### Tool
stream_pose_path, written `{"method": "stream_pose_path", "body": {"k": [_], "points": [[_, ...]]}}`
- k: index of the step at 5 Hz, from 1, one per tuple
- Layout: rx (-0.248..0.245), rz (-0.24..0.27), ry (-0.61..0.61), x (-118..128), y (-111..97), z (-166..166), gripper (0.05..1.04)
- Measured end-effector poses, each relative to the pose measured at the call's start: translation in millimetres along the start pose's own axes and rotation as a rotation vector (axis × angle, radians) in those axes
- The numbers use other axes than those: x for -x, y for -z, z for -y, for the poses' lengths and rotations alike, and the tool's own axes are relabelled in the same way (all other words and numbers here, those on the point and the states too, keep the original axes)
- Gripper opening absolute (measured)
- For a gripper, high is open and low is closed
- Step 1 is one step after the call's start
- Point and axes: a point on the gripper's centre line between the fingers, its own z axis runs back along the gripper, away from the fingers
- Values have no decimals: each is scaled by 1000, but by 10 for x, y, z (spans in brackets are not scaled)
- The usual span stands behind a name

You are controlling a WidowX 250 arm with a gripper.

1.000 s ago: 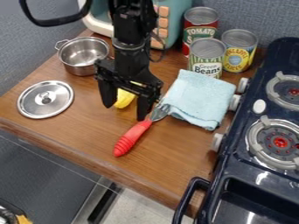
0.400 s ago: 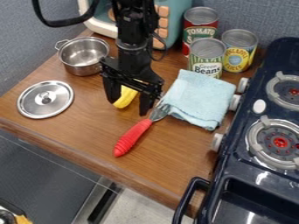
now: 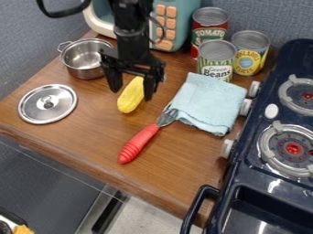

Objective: Move the corn to the middle of the table

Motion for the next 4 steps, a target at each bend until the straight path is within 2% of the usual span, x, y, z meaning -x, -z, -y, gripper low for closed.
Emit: {"method": "stream_pose_path", "body": {"k": [1,2,4], "points": [[6,6,-50,-81,26,-37,1000],[-15,-23,-88,-146,72,-66,1000],[-14,29,-150,-305,98,-16,1000]]}}
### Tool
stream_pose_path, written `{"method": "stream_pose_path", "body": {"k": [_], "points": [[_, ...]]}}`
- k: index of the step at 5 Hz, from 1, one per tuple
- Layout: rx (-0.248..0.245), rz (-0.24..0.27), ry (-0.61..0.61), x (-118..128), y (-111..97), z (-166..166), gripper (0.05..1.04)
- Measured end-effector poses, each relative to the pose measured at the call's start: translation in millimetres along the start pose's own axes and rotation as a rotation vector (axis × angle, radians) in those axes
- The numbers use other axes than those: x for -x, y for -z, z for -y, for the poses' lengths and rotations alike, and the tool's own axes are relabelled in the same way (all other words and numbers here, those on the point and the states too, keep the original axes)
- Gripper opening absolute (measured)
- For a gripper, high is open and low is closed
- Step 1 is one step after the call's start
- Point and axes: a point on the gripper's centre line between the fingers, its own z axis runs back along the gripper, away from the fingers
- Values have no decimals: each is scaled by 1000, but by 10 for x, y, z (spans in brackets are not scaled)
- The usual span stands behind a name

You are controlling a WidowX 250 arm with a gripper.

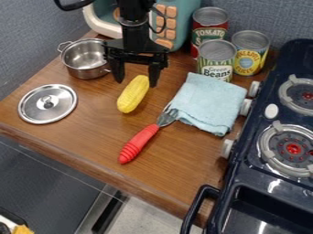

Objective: Move the corn to the middle of the table

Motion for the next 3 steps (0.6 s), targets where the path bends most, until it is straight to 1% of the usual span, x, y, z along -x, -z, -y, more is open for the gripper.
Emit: {"method": "stream_pose_path", "body": {"k": [2,3], "points": [[-32,-54,32,-20,295,-5,1000],[-34,-86,55,3,388,-3,1000]]}}
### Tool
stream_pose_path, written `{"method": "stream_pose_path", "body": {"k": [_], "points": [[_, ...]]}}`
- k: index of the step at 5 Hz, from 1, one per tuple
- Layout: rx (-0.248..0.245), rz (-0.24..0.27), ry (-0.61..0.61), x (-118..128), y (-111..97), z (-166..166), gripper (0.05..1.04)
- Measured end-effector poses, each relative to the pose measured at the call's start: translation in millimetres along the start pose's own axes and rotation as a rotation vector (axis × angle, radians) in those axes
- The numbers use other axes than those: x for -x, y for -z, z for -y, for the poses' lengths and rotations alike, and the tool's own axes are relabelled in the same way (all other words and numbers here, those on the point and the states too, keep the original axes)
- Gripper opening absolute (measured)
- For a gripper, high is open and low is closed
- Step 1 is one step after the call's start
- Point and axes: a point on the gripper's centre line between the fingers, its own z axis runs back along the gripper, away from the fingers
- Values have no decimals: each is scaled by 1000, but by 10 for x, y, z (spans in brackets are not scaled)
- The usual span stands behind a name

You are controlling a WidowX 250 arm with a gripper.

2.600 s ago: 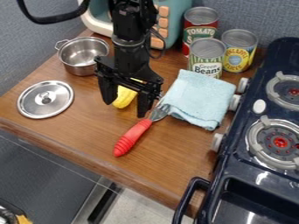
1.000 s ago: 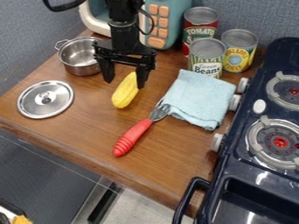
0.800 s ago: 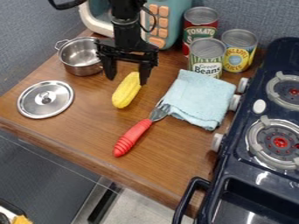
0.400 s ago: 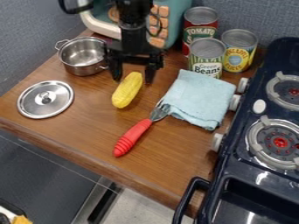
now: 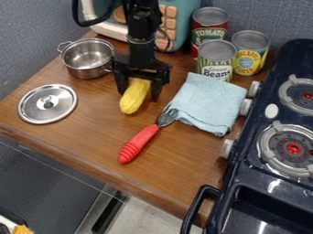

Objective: Move the corn to the middle of the table

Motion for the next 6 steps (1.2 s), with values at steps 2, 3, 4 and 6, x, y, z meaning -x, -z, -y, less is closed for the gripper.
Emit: {"method": "stream_pose_path", "body": {"k": [2,3,4,6], "points": [[21,14,142,123,33,0,685],[-19,69,136,183,-155,-77,659],[-37,96,80,284,-300,-120,659],[-10,96,85,417,-566,-137,659]]}}
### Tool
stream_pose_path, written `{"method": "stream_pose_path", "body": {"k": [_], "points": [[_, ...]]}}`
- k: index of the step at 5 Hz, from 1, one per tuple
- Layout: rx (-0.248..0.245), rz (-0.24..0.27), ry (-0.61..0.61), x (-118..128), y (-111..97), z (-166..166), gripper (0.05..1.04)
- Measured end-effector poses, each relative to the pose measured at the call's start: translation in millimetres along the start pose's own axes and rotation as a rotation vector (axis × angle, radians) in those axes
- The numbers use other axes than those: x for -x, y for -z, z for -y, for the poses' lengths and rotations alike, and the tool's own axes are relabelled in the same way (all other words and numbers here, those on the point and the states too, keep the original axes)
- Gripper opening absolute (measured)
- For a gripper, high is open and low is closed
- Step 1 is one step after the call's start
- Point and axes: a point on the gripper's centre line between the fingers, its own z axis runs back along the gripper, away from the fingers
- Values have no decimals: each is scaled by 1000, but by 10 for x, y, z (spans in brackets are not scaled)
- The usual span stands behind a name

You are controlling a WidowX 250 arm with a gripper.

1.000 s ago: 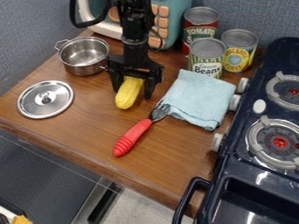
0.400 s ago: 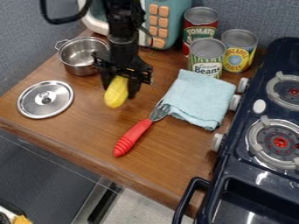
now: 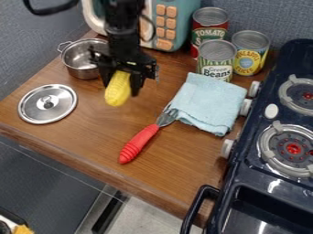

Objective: Move the corn to the middle of the table

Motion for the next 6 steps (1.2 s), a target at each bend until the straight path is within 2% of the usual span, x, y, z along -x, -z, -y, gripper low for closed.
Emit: {"method": "stream_pose_path", "body": {"k": [1,2,3,4,5,6], "points": [[-2,-32,37,51,-14,0,659],[-34,-31,1,37,16,12,659],[-47,-43,-89,-64,5,84,659],[7,-72,-333,-45,-15,184,659],[-15,-81,-588,3,24,161,659],[2,-89,-846,90,143,131,659]]}}
